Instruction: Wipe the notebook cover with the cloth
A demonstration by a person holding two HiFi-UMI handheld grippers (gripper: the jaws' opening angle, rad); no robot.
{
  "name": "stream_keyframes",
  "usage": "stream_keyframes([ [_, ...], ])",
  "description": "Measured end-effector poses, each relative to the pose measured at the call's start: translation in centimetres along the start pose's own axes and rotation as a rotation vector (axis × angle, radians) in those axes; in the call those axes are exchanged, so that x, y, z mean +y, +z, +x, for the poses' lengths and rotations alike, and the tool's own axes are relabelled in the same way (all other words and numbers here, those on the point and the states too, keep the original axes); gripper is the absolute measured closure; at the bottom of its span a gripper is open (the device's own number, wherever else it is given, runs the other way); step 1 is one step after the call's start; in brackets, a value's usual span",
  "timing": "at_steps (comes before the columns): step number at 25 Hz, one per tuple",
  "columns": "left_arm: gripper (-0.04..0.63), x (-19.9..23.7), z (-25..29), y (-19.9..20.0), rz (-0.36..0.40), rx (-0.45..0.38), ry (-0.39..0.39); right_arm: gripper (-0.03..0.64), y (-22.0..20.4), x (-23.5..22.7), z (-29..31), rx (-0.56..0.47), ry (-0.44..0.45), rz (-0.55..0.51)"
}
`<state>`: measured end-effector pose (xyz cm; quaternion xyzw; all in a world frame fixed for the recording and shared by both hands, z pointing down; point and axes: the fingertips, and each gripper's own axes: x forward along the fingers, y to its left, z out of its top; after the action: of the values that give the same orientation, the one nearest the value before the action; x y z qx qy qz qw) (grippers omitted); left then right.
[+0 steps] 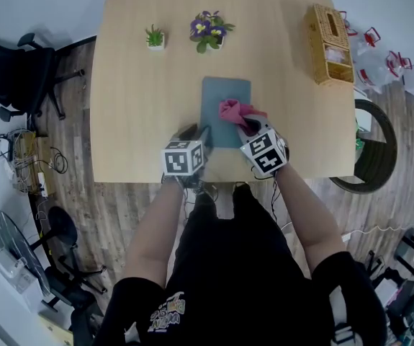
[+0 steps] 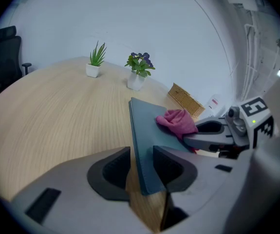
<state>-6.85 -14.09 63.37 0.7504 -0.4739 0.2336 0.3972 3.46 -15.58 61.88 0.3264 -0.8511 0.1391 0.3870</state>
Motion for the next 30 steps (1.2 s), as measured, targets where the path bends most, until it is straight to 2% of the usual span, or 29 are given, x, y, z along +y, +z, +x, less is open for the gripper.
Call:
stream_keyframes([
  [11,0.460,-0.1,-0.1,0.1,-0.008,0.003,-0.006,0.558,-2.0,5.3,-1.9,-0.037,0.059,0.117],
  [20,0.466,0.1,-0.1,0.1,-0.021,0.007,-0.010,0.558,-3.3,7.0,-2.6,-0.055,0.098,0.181],
  [23,0.468,0.1,-0.1,0.1,-0.024,0.009,-0.012,0.558,-3.3,7.3,-3.1,-0.055,0.133,0.221],
  [28,0.471,0.1,-0.2,0.1,-0.030,0.012,-0.011,0.558,-3.0,8.3,-4.1,-0.071,0.258,0.249],
  [30,0.472,0.0,-0.2,0.1,-0.030,0.011,-0.011,0.558,-2.3,7.8,-4.7,-0.099,0.279,0.268],
])
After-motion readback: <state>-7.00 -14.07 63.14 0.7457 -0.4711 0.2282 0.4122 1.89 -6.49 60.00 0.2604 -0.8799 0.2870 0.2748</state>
